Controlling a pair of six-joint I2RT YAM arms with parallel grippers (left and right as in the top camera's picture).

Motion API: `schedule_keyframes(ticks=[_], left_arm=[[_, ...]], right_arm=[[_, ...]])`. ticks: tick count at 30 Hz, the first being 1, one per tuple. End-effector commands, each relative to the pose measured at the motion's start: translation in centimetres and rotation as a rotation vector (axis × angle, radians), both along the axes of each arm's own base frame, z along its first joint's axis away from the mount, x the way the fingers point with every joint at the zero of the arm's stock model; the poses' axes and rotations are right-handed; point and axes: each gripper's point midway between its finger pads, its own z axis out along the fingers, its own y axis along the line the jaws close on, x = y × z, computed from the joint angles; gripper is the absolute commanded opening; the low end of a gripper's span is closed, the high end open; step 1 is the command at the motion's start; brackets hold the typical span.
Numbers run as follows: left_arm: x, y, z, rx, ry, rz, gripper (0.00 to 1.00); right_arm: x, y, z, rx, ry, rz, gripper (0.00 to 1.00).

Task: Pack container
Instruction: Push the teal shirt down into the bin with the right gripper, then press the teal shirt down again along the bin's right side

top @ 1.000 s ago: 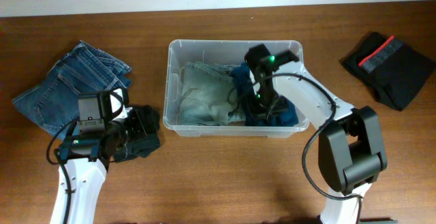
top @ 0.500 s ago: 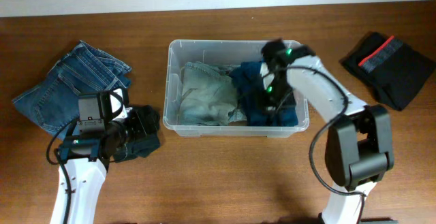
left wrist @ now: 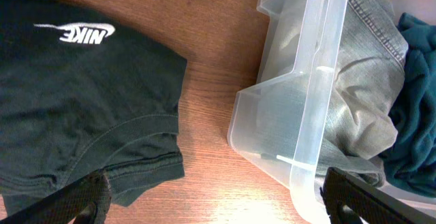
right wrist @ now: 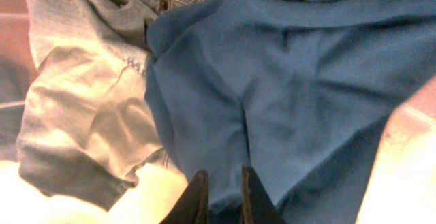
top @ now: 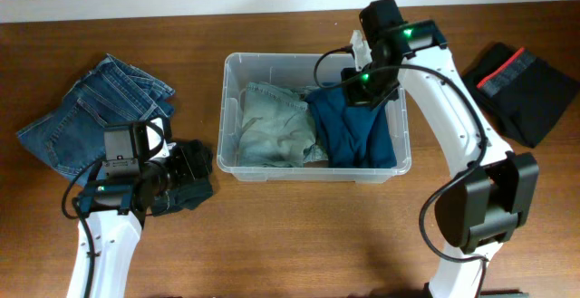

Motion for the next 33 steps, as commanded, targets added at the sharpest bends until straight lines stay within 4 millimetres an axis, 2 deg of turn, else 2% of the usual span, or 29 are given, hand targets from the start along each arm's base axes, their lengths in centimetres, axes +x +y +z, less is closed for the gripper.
schedule_keyframes(ticks=[1, 6, 8, 10, 13, 15, 17, 19, 21, 24, 25, 26, 28, 29, 33], left_arm=[[0.1, 0.0, 0.2, 0.014, -0.01, -0.013, 0.99], [0.1, 0.0, 0.2, 0.014, -0.01, -0.013, 0.99], [0.1, 0.0, 0.2, 0.014, -0.01, -0.013, 0.99], [0.1, 0.0, 0.2, 0.014, -0.01, -0.013, 0.99], [0.1, 0.0, 0.2, 0.014, -0.01, -0.013, 0.99], [0.1, 0.0, 0.2, 0.014, -0.01, -0.013, 0.99], [0.1, 0.0, 0.2, 0.014, -0.01, -0.013, 0.99], [0.1, 0.0, 0.2, 0.014, -0.01, -0.013, 0.99], [0.1, 0.0, 0.2, 0.014, -0.01, -0.013, 0.99], [0.1, 0.0, 0.2, 0.014, -0.01, -0.013, 0.99], [0.1, 0.0, 0.2, 0.014, -0.01, -0.013, 0.99], [0.1, 0.0, 0.2, 0.014, -0.01, -0.013, 1.0], [0.1, 0.0, 0.2, 0.014, -0.01, -0.013, 0.99], [0.1, 0.0, 0.2, 0.014, -0.01, -0.013, 0.99], [0.1, 0.0, 0.2, 0.014, -0.01, -0.013, 0.99]], right_arm=[[-0.4, 0.1, -3.6, -0.003, 0.034, 0.011, 0.11], [-1.0, -0.1, -9.1, -0.001, 0.029, 0.012, 0.11], [-1.6, -0.2, -11.4, 0.0, 0.025, 0.012, 0.17], [-2.0, -0.3, -12.7, 0.001, 0.021, 0.011, 0.27], [-1.7, -0.4, -12.7, 0.004, 0.01, 0.008, 0.3], [-0.9, -0.1, -11.4, 0.01, -0.015, 0.009, 0.32], [0.3, 0.1, -9.1, 0.016, -0.04, 0.009, 0.36], [1.6, 0.4, -5.6, 0.022, -0.068, 0.01, 0.39], [2.6, 0.7, -1.4, 0.029, -0.102, 0.013, 0.39], [2.6, 0.7, 3.8, 0.037, -0.133, 0.013, 0.39], [2.3, 0.7, 5.2, 0.037, -0.133, 0.014, 0.38], [1.2, 0.4, 7.2, 0.033, -0.115, 0.014, 0.26], [-0.5, 0.0, 8.4, 0.022, -0.07, 0.015, 0.07], [-1.5, -0.2, 8.5, 0.014, -0.037, 0.014, 0.04], [-4.4, -1.0, 7.5, -0.019, 0.099, 0.014, 0.04]])
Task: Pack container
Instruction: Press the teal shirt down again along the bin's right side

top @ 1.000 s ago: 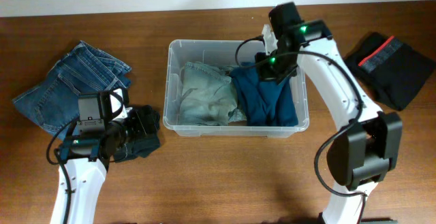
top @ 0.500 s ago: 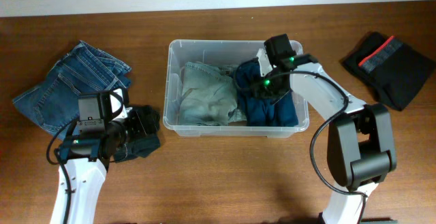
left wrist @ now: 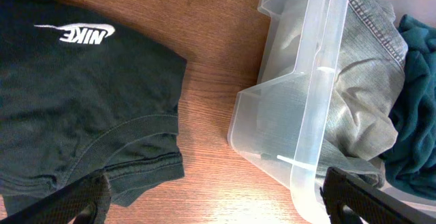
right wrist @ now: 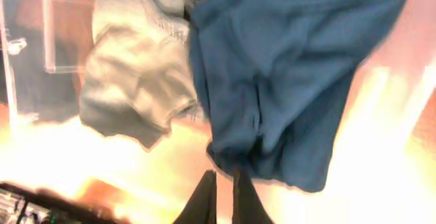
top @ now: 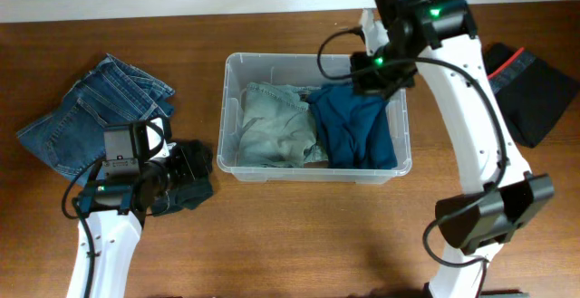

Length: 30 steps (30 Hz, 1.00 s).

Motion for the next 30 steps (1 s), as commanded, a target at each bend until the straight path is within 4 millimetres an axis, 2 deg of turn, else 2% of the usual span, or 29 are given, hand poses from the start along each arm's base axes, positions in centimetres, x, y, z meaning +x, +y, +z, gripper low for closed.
schedule_keyframes(ticks=[1, 6, 10, 16, 30], left_arm=[[0.1, 0.0, 0.2, 0.014, -0.01, -0.013, 0.99], [0.1, 0.0, 0.2, 0.014, -0.01, -0.013, 0.99], [0.1, 0.0, 0.2, 0.014, -0.01, -0.013, 0.99], [0.1, 0.0, 0.2, 0.014, -0.009, -0.013, 0.99], [0.1, 0.0, 0.2, 0.014, -0.01, -0.013, 0.99]], right_arm=[[-1.7, -0.5, -1.3, -0.029, 0.099, -0.001, 0.04], [-3.8, -0.5, -2.9, -0.04, 0.208, 0.006, 0.04], [-5.4, 1.6, -3.6, 0.042, 0.287, 0.035, 0.04], [-8.4, 3.4, -6.0, 0.004, 0.396, 0.102, 0.04], [-11.4, 5.8, -7.2, -0.036, 0.453, 0.207, 0.04]])
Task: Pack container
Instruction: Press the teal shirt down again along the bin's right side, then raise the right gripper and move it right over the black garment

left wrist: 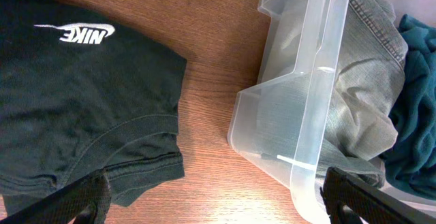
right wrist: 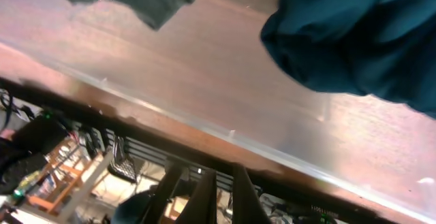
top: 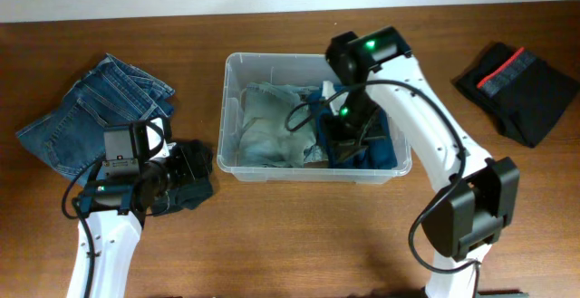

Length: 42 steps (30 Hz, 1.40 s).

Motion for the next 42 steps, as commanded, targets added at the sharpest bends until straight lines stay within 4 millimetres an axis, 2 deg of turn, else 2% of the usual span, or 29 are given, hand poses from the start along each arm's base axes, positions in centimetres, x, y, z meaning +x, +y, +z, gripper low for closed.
schedule_keyframes(ticks=[1, 13, 20, 25, 38, 42], left_arm=[[0.1, 0.0, 0.2, 0.014, -0.01, -0.013, 0.99], [0.1, 0.0, 0.2, 0.014, -0.01, -0.013, 0.99], [0.1, 0.0, 0.2, 0.014, -0.01, -0.013, 0.99], [0.1, 0.0, 0.2, 0.014, -0.01, -0.013, 0.99], [0.1, 0.0, 0.2, 0.014, -0.01, -0.013, 0.99], [0.1, 0.0, 0.2, 0.014, -0.01, -0.013, 0.99]], right_arm=[[-1.6, 1.0, -0.8, -0.011, 0.046, 0.048, 0.04], [-4.3, -1.0, -3.8, -0.119, 0.16, 0.066, 0.04], [-3.0, -1.1, -4.5, -0.127, 0.1, 0.07, 0.04], [-1.4, -2.4, -5.2, -0.234, 0.024, 0.022, 0.04], [-0.8, -2.7, -5.3, -0.251, -0.008, 0.016, 0.04], [-1.2, -1.0, -3.4, -0.133, -0.006, 0.051, 0.04]])
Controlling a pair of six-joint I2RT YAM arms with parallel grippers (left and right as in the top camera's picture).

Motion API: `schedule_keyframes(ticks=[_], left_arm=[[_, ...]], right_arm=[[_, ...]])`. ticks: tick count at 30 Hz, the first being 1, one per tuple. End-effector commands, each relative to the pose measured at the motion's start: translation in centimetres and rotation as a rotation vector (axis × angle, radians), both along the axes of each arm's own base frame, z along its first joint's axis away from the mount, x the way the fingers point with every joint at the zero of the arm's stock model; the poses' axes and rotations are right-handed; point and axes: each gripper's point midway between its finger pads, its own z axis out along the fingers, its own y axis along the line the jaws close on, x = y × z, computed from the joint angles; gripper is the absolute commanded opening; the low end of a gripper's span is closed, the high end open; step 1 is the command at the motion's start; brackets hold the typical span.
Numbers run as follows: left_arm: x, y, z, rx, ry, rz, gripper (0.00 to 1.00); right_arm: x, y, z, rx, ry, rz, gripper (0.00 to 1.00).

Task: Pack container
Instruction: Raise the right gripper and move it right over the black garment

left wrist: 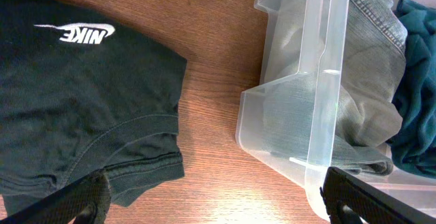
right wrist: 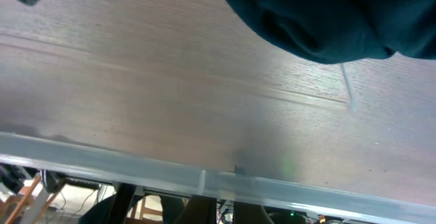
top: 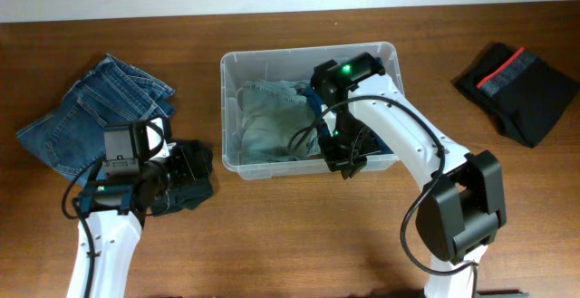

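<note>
The clear plastic container (top: 224, 108) holds pale grey-green jeans (top: 267, 117) on its left and a teal garment (right wrist: 313, 13) on its right. My right gripper (top: 347, 164) is down inside it, against the front wall, with the fingers close together and nothing seen between them. In the right wrist view the fingers (right wrist: 197, 214) show only dimly behind the wall's rim. My left gripper (left wrist: 218, 210) is open low over the table, between a dark Nike shirt (left wrist: 82, 101) and the container's left wall (left wrist: 320, 115).
Folded blue jeans (top: 91, 108) lie at the far left, beyond the Nike shirt (top: 195, 194). A black garment with a red stripe (top: 517, 81) lies at the far right. Bare wood runs along the front of the table.
My right gripper has moved from the middle of the container's right half to its front wall. The container now sits slightly farther back and left. The left arm has not moved.
My right gripper was first shut, low over the teal garment at the container's back right. It then stood higher above that corner, and later was down in the container's right half. Now it is at the front wall, and the container has shifted. The left gripper stayed open by the shirt.
</note>
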Motion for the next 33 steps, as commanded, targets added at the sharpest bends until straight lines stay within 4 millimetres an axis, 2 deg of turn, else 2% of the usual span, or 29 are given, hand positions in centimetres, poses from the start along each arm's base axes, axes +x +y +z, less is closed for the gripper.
schedule_keyframes(ticks=[1, 2, 3, 7, 10, 13, 14, 16, 18, 19, 20, 21, 23, 26, 29, 33], left_arm=[[0.1, 0.0, 0.2, 0.014, -0.01, -0.013, 0.99], [0.1, 0.0, 0.2, 0.014, -0.01, -0.013, 0.99], [0.1, 0.0, 0.2, 0.014, -0.01, -0.013, 0.99], [0.1, 0.0, 0.2, 0.014, -0.01, -0.013, 0.99], [0.1, 0.0, 0.2, 0.014, -0.01, -0.013, 0.99], [0.1, 0.0, 0.2, 0.014, -0.01, -0.013, 1.0], [0.1, 0.0, 0.2, 0.014, -0.01, -0.013, 0.99], [0.1, 0.0, 0.2, 0.014, -0.01, -0.013, 0.99], [0.1, 0.0, 0.2, 0.014, -0.01, -0.013, 0.99], [0.1, 0.0, 0.2, 0.014, -0.01, -0.013, 0.99], [0.1, 0.0, 0.2, 0.014, -0.01, -0.013, 0.99], [0.1, 0.0, 0.2, 0.014, -0.01, -0.013, 0.99], [0.1, 0.0, 0.2, 0.014, -0.01, -0.013, 0.99], [0.1, 0.0, 0.2, 0.014, -0.01, -0.013, 0.99], [0.1, 0.0, 0.2, 0.014, -0.01, -0.013, 0.99], [0.1, 0.0, 0.2, 0.014, -0.01, -0.013, 0.99]], right_arm=[[0.2, 1.6, 2.9, 0.13, -0.036, 0.043, 0.04], [0.3, 1.7, 3.7, 0.144, -0.054, 0.049, 0.04], [0.8, 1.7, 6.1, 0.17, -0.119, 0.048, 0.04], [2.4, 0.3, 11.1, 0.224, -0.272, 0.002, 0.04], [4.0, -2.7, 14.2, 0.228, -0.394, -0.093, 0.04], [5.4, -7.2, 16.2, 0.219, -0.476, -0.229, 0.05], [5.7, -8.4, 16.4, 0.213, -0.49, -0.265, 0.05], [6.8, -12.4, 16.6, 0.186, -0.524, -0.384, 0.14], [8.0, -15.8, 16.6, 0.165, -0.561, -0.479, 0.18], [8.9, -18.2, 16.6, 0.15, -0.595, -0.55, 0.34], [9.6, -20.0, 16.5, 0.139, -0.62, -0.609, 0.45], [10.2, -21.5, 16.5, 0.13, -0.644, -0.655, 0.5], [11.4, -25.2, 16.4, 0.106, -0.702, -0.743, 0.68], [12.4, -28.8, 15.8, 0.078, -0.739, -0.817, 0.88], [12.7, -32.2, 14.5, 0.002, -0.739, -0.921, 0.99], [13.8, -35.9, 12.2, -0.097, -0.742, -0.975, 0.99]])
